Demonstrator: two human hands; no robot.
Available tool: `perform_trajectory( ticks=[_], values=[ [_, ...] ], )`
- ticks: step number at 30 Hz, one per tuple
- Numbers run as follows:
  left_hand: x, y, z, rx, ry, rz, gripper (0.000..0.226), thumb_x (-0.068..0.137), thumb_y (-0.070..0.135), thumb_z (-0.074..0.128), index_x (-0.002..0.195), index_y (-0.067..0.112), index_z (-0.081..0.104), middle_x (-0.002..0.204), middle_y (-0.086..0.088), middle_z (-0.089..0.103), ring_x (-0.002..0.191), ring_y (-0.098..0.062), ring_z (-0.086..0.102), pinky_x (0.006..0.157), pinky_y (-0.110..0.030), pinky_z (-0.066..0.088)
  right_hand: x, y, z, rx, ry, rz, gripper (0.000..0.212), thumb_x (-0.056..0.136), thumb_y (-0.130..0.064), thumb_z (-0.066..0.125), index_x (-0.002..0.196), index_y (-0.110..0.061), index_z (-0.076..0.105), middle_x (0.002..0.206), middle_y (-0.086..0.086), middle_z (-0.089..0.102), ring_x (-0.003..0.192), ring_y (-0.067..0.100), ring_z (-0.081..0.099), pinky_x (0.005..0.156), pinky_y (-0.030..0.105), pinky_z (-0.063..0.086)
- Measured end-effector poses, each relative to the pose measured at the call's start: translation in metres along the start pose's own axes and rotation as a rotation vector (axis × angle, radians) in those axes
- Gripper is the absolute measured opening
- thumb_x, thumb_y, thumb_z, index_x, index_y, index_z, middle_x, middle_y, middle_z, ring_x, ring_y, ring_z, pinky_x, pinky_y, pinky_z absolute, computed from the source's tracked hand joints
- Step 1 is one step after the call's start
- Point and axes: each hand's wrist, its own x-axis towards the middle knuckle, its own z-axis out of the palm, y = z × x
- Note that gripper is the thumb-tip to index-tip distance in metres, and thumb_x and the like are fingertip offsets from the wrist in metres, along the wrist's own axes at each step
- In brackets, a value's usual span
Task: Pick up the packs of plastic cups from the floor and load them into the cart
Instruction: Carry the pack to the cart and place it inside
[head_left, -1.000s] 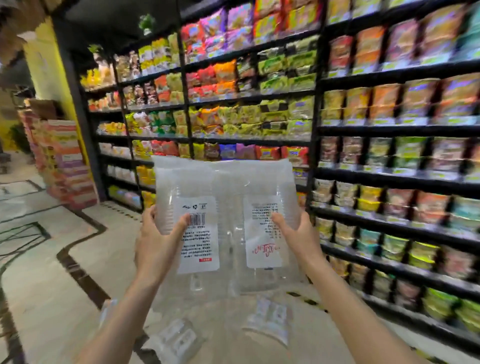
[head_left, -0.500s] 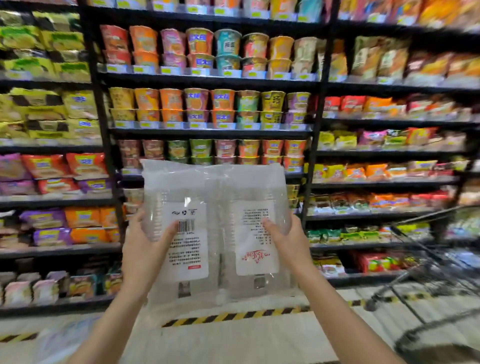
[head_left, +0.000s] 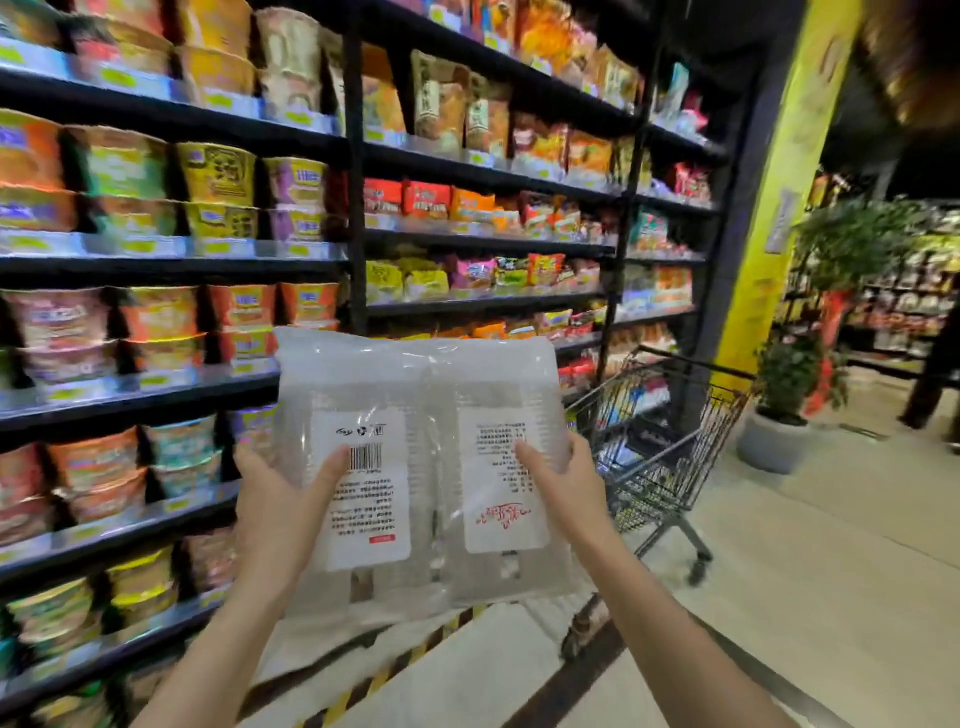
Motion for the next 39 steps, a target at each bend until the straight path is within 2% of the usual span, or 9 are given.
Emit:
perform_trajectory(
  ticks=[4, 10, 14, 18, 22, 27, 29, 33, 39],
  values=[
    [0.056, -0.001, 0.087, -0.009, -0.132, 0.057, 0.080, 0.070, 0.052, 0.071, 0.128, 0.012, 0.035, 0.128, -0.012, 0.054, 0.111, -0.029, 0.055, 0.091, -0.039, 0.043, 0.071, 0.019, -0.023, -0.030, 0.128, 0.042, 0.051, 0.079, -0.048, 0.066, 0.117, -0.029, 0.039, 0.105, -0.005, 0.062, 0.090, 0.019, 0.067, 0.082, 0.045, 0.056],
    [0.106, -0.014, 0.219, -0.068, -0.292, 0.100, 0.061, 0.083, 0.036, 0.064, 0.132, 0.012, 0.038, 0.122, -0.003, 0.052, 0.099, -0.014, 0.047, 0.082, -0.032, 0.038, 0.164, 0.073, -0.058, -0.053, 0.251, 0.113, 0.042, 0.082, -0.042, 0.065, 0.111, -0.030, 0.037, 0.103, -0.003, 0.063, 0.087, 0.018, 0.067, 0.081, 0.044, 0.056],
    [0.139, -0.031, 0.312, -0.059, -0.373, 0.118, 0.058, 0.086, 0.034, 0.060, 0.135, 0.015, 0.037, 0.130, -0.005, 0.048, 0.114, -0.021, 0.049, 0.092, -0.039, 0.042, 0.234, 0.115, -0.082, -0.052, 0.307, 0.150, 0.043, 0.083, -0.041, 0.065, 0.114, -0.028, 0.037, 0.096, -0.006, 0.062, 0.082, 0.015, 0.067, 0.072, 0.035, 0.056],
    [0.182, -0.032, 0.413, -0.026, -0.480, 0.146, 0.063, 0.081, 0.045, 0.059, 0.136, 0.020, 0.038, 0.134, -0.008, 0.041, 0.128, -0.019, 0.034, 0.104, -0.040, 0.032, 0.319, 0.150, -0.112, -0.032, 0.365, 0.155, 0.039, 0.085, -0.036, 0.064, 0.113, -0.025, 0.041, 0.089, -0.011, 0.060, 0.077, 0.011, 0.065, 0.061, 0.026, 0.051],
    [0.228, -0.025, 0.510, -0.010, -0.564, 0.143, 0.094, 0.055, 0.067, 0.042, 0.137, 0.022, 0.038, 0.134, -0.006, 0.042, 0.120, -0.018, 0.039, 0.094, -0.034, 0.033, 0.406, 0.181, -0.140, -0.041, 0.408, 0.192, 0.042, 0.084, -0.039, 0.064, 0.116, -0.025, 0.041, 0.093, -0.007, 0.061, 0.082, 0.014, 0.065, 0.068, 0.031, 0.052],
    [0.281, -0.034, 0.628, -0.007, -0.629, 0.155, 0.066, 0.081, 0.037, 0.064, 0.137, 0.016, 0.038, 0.136, -0.010, 0.041, 0.125, -0.026, 0.040, 0.098, -0.039, 0.034, 0.501, 0.223, -0.166, -0.062, 0.446, 0.248, 0.041, 0.084, -0.042, 0.063, 0.112, -0.026, 0.038, 0.098, -0.003, 0.061, 0.082, 0.016, 0.065, 0.066, 0.031, 0.051],
    [0.304, -0.046, 0.679, -0.012, -0.651, 0.136, 0.066, 0.082, 0.028, 0.067, 0.138, 0.011, 0.035, 0.138, -0.012, 0.042, 0.126, -0.029, 0.040, 0.103, -0.042, 0.035, 0.540, 0.245, -0.175, -0.053, 0.449, 0.291, 0.042, 0.084, -0.042, 0.063, 0.112, -0.026, 0.037, 0.101, -0.001, 0.062, 0.085, 0.020, 0.066, 0.071, 0.036, 0.055],
    [0.344, -0.071, 0.776, -0.035, -0.729, 0.054, 0.073, 0.079, 0.028, 0.070, 0.137, 0.010, 0.030, 0.136, -0.014, 0.045, 0.123, -0.032, 0.046, 0.103, -0.049, 0.039, 0.618, 0.297, -0.187, -0.043, 0.505, 0.343, 0.057, 0.081, -0.045, 0.064, 0.125, -0.019, 0.037, 0.114, 0.003, 0.060, 0.097, 0.026, 0.064, 0.089, 0.048, 0.052],
    [0.399, -0.117, 0.936, 0.042, -0.860, 0.095, 0.051, 0.081, 0.028, 0.068, 0.123, 0.010, 0.047, 0.123, -0.010, 0.052, 0.114, -0.029, 0.050, 0.093, -0.040, 0.041, 0.735, 0.391, -0.199, -0.053, 0.553, 0.579, 0.069, 0.073, -0.050, 0.063, 0.129, -0.017, 0.041, 0.109, 0.003, 0.063, 0.095, 0.026, 0.065, 0.084, 0.042, 0.054]
  ],
)
